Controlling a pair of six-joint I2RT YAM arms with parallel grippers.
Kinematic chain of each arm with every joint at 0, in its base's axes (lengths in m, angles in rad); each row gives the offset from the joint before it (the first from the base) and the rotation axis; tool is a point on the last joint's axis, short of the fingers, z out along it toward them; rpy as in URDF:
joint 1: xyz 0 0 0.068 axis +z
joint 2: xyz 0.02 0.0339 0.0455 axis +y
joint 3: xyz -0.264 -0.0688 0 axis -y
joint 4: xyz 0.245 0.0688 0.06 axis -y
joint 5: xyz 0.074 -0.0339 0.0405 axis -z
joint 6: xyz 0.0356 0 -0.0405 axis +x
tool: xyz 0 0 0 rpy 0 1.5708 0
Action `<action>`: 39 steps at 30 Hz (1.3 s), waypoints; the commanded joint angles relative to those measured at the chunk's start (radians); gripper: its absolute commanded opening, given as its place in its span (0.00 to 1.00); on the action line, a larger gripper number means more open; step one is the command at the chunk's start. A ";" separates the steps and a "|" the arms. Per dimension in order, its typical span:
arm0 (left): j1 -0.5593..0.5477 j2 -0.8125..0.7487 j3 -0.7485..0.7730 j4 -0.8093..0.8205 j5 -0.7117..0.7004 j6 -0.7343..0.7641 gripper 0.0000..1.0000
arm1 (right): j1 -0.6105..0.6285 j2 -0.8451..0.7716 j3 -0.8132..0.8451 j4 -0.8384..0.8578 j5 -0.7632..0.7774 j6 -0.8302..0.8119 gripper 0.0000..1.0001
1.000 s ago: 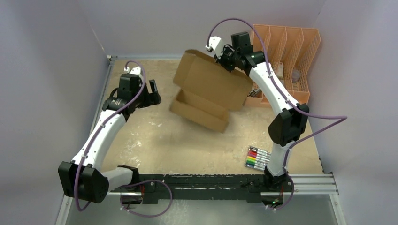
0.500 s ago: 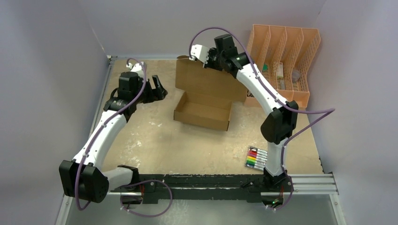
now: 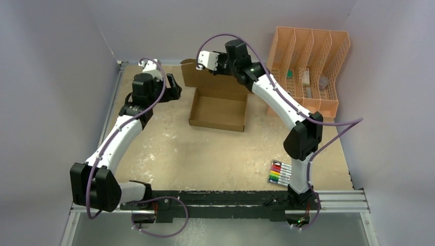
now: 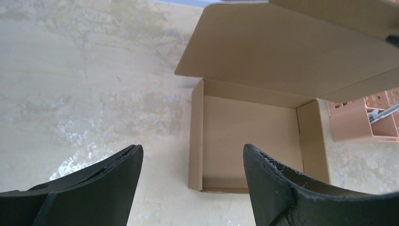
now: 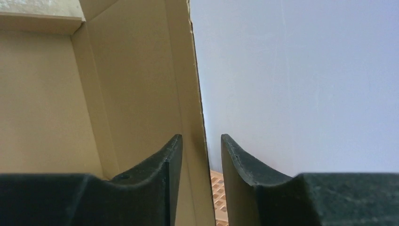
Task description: Fold the paper box
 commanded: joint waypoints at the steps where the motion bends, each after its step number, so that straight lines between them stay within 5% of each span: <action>1: 0.008 0.003 -0.014 0.150 -0.047 0.102 0.78 | 0.019 -0.103 -0.046 0.113 0.039 0.023 0.49; 6: 0.034 0.071 0.028 0.208 0.042 0.141 0.77 | 0.011 -0.190 -0.114 0.054 0.052 0.135 0.69; 12: 0.083 0.146 0.085 0.247 0.175 0.198 0.77 | -0.077 -0.348 -0.229 -0.047 -0.001 0.384 0.77; 21: 0.158 0.357 0.192 0.348 0.525 0.249 0.75 | -0.343 -0.588 -0.587 0.121 -0.224 0.672 0.83; 29: 0.190 0.516 0.369 0.248 0.726 0.355 0.71 | -0.486 -0.577 -0.734 0.314 -0.411 0.708 0.84; 39: 0.195 0.628 0.507 0.293 0.834 0.413 0.71 | -0.499 -0.410 -0.677 0.401 -0.509 0.673 0.81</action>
